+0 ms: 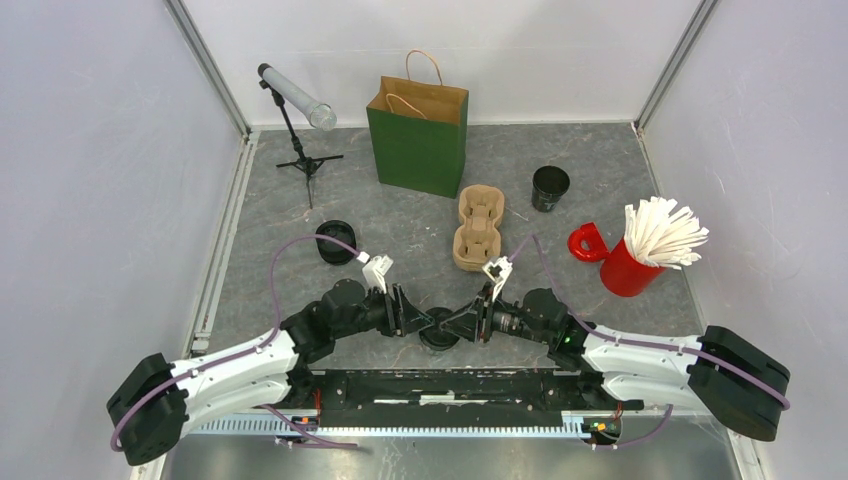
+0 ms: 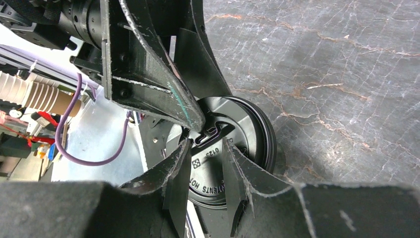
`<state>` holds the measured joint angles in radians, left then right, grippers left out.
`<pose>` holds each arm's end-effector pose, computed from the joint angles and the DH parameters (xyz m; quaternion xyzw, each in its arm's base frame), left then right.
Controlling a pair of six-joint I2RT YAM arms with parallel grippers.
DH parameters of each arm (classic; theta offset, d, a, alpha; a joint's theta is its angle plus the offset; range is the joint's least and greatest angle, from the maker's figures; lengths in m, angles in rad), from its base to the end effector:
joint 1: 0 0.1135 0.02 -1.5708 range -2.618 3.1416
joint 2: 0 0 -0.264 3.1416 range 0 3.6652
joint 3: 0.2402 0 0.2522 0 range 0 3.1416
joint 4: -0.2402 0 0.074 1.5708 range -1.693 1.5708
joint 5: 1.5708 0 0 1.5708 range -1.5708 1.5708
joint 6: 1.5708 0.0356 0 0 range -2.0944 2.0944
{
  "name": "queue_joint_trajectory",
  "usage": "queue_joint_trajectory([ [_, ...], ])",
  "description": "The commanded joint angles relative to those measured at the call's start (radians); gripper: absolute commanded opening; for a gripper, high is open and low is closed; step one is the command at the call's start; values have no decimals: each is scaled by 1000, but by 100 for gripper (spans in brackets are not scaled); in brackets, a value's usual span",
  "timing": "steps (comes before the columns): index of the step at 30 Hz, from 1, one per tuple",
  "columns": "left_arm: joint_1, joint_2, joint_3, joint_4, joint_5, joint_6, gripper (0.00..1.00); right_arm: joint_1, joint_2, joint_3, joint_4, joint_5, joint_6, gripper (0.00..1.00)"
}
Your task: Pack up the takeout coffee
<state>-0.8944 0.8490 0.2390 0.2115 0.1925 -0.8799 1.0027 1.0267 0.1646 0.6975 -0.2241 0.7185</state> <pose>0.1081 -0.1455 0.1782 0.0592 0.8288 -0.4774 0.2857 0.0986 0.1691 0.1746 -0.1789 0.7402 0.5428 0.3542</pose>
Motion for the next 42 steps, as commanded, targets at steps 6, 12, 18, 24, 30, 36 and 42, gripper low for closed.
queue_joint_trajectory([
  [6, 0, -47, 20, -54, -31, 56, 53, 5, 24, 41, -196, 12, -63, 36],
  [12, 0, 5, 0, 9, -1, 47, 50, 5, 0, 100, -243, 18, -85, 41],
  [18, -1, -13, -5, 15, 6, 48, 48, 5, -44, 173, -313, 24, -129, 51],
  [24, 0, -25, -16, 18, 4, 71, 45, 5, -91, 257, -467, 29, -265, 68],
  [30, 0, 36, -23, 112, 5, 137, 42, 5, -116, 328, -615, 91, -374, 64],
  [36, 0, 145, 13, 229, 70, 164, 40, 5, -107, 288, -506, -38, -319, 44],
  [42, -1, 189, 34, 255, 75, 175, 40, 5, -57, 165, -297, -156, -177, 39],
])
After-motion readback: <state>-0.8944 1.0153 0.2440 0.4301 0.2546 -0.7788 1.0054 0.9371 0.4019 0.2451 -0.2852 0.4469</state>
